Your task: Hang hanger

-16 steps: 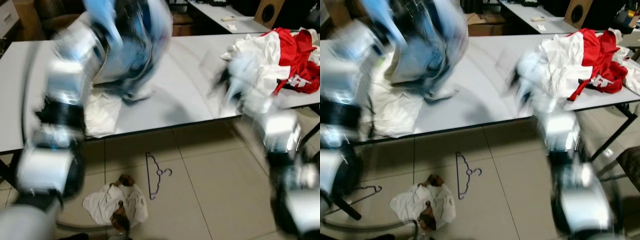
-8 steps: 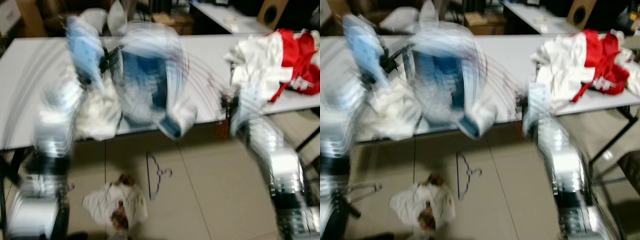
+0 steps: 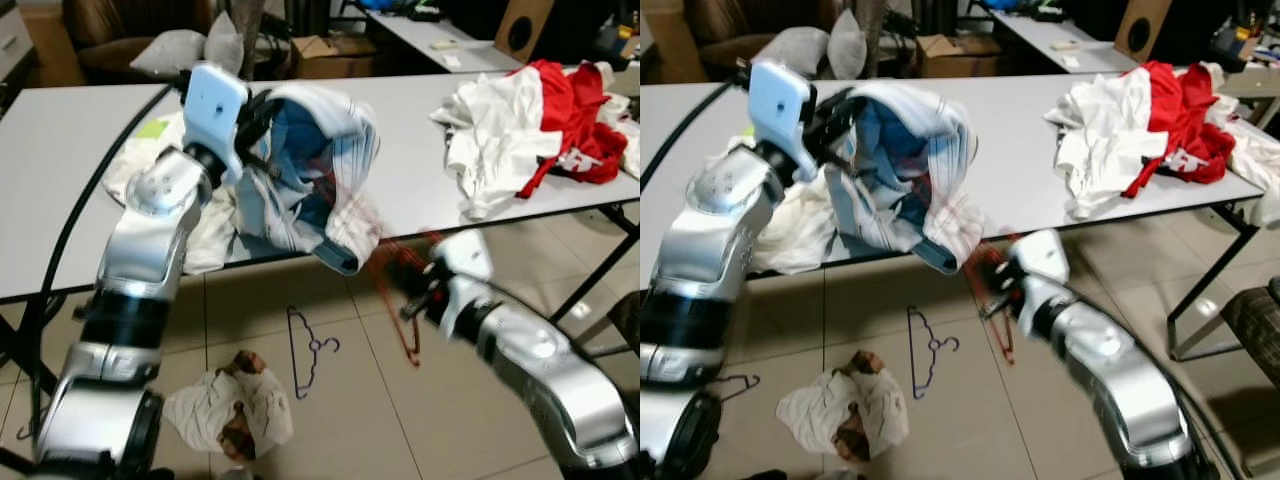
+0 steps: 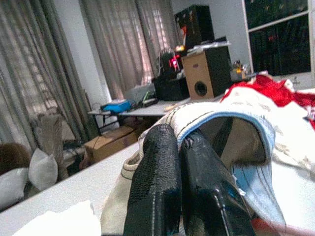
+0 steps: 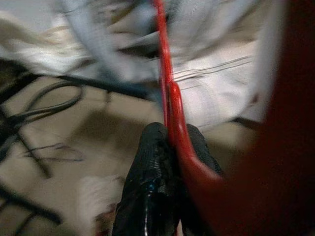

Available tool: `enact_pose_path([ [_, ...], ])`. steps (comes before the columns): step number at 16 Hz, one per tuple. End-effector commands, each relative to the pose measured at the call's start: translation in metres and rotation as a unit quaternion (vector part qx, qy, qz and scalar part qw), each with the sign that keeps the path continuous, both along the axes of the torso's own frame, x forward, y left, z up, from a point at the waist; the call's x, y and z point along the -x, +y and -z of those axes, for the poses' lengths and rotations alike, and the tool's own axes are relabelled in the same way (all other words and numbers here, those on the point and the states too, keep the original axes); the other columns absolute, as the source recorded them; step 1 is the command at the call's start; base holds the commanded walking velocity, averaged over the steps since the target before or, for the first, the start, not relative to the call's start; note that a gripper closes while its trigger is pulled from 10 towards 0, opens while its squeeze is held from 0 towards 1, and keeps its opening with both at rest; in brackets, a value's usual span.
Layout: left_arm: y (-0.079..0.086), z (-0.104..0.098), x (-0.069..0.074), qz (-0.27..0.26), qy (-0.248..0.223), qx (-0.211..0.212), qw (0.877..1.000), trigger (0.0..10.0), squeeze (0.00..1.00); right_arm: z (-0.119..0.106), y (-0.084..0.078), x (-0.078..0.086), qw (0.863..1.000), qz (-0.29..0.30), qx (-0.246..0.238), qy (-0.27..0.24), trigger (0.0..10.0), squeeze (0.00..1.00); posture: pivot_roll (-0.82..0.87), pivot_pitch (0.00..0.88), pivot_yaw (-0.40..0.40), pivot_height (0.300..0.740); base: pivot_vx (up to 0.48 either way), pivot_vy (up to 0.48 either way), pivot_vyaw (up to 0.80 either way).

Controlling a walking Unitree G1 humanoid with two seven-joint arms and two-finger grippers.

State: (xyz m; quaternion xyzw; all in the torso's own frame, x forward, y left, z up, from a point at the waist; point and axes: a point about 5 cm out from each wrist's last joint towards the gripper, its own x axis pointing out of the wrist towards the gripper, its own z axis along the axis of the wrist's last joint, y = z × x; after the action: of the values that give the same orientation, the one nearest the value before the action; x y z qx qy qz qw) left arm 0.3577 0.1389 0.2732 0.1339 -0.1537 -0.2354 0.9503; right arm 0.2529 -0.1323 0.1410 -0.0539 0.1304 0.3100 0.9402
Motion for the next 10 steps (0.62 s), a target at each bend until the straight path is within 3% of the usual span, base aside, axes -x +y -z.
enact_pose_path([
  [1, -0.004, -0.016, -0.001, 0.005, -0.020, 0.010, 1.000, 0.0, 0.00, -0.003, 0.001, 0.005, 1.000, -0.012, 0.007, 0.010, 10.0, 0.00, -0.07, 0.000, -0.024, 0.740, 0.000, 0.000, 0.00],
  [4, -0.002, -0.032, -0.002, 0.001, -0.059, 0.021, 0.998, 0.0, 0.00, 0.000, 0.004, 0.016, 0.998, -0.002, -0.020, 0.060, 10.0, 0.00, -0.07, 0.000, -0.027, 0.740, 0.000, 0.000, 0.00],
  [6, -0.006, -0.041, 0.005, 0.033, -0.081, 0.017, 0.996, 0.0, 0.00, 0.003, 0.002, 0.018, 0.995, 0.035, -0.047, 0.082, 10.0, 0.00, -0.07, 0.000, -0.027, 0.740, 0.000, 0.000, 0.00],
  [8, -0.011, -0.045, 0.015, 0.065, -0.098, -0.006, 0.993, 0.0, 0.00, 0.010, -0.003, 0.016, 0.981, 0.091, -0.113, 0.127, 10.0, 0.00, -0.07, 0.000, -0.032, 0.740, 0.000, 0.000, 0.00],
  [10, -0.003, -0.051, 0.017, 0.043, -0.119, 0.003, 0.992, 0.0, 0.00, 0.015, -0.007, 0.021, 0.960, 0.121, -0.184, 0.171, 10.0, 0.00, -0.06, 0.000, -0.041, 0.740, 0.000, 0.000, 0.00],
])
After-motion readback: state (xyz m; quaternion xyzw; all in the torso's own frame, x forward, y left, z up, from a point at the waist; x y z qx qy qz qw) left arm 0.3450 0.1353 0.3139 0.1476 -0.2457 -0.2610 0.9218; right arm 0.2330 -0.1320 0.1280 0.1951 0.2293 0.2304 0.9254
